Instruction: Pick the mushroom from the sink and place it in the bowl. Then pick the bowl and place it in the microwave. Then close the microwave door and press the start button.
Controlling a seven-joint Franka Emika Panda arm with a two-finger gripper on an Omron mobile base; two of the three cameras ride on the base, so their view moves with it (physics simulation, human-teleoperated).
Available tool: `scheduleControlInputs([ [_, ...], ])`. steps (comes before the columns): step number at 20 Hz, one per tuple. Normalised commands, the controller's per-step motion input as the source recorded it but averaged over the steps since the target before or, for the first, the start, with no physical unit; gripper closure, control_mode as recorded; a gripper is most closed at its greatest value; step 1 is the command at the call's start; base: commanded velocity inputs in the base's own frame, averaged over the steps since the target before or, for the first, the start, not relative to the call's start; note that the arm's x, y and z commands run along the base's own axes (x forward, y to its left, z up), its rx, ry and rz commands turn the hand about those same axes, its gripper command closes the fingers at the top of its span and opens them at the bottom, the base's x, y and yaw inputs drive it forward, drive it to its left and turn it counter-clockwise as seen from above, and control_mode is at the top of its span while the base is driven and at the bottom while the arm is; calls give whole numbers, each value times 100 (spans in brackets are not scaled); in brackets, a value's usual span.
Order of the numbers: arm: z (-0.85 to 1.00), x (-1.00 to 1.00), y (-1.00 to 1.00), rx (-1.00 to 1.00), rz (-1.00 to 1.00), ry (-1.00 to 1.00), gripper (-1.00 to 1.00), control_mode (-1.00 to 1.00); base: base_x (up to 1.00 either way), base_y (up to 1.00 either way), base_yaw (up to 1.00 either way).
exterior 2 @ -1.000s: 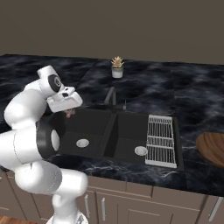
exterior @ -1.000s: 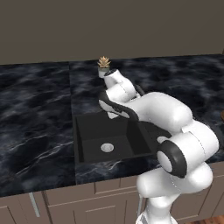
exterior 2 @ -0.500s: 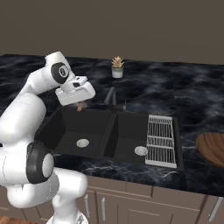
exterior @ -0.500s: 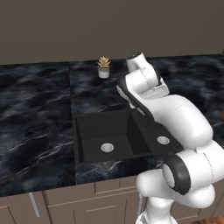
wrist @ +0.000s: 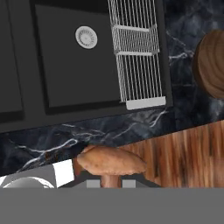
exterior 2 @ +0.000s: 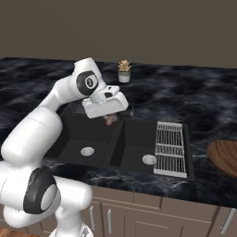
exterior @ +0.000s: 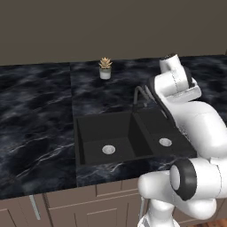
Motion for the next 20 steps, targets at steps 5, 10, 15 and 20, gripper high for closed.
scheduleControlInputs([
  [5, 1, 4, -100, 0, -8, 16, 100, -100, 0, 0, 0],
  [10, 0, 8, -100, 0, -4, 15, 100, -100, 0, 0, 0],
  [15, 2, 5, -100, 0, 1, 4, 100, -100, 0, 0, 0],
  [20, 2, 1, -100, 2, 11, 0, 100, -100, 0, 0, 0],
])
